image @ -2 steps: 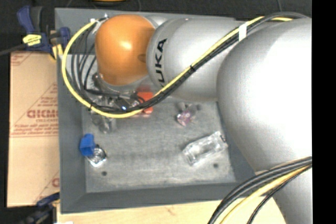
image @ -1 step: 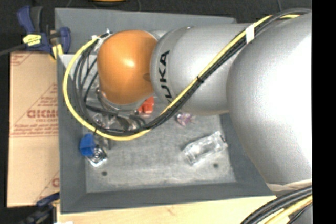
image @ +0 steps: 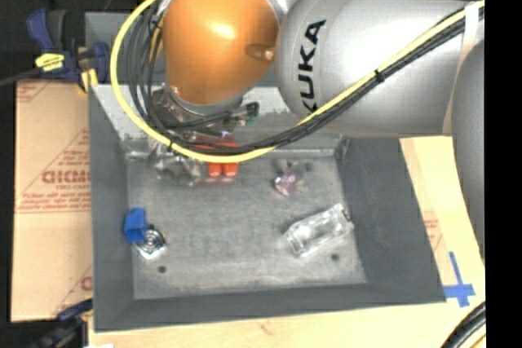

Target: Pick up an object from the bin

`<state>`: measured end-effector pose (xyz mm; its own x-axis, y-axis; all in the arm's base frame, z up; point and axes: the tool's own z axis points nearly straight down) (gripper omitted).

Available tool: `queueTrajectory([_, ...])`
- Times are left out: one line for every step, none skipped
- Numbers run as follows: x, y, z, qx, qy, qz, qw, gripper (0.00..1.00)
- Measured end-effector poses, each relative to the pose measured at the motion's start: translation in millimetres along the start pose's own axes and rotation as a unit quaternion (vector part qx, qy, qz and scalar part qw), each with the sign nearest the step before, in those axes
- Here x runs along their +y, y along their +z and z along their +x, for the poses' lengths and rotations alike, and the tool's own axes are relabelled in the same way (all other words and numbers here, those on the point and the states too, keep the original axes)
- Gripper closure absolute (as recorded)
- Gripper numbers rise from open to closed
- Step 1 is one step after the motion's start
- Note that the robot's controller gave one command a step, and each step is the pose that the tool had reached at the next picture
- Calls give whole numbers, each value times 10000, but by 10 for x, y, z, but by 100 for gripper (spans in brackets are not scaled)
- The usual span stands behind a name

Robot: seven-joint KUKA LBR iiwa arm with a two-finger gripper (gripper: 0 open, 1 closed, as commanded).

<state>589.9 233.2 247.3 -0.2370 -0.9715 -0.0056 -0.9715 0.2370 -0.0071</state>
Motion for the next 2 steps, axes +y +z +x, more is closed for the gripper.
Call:
queueTrajectory([-111,937,7,26,1097,-46,9939,100])
queueTrajectory([-122,900,-2,7,1103,-26,9939,0])
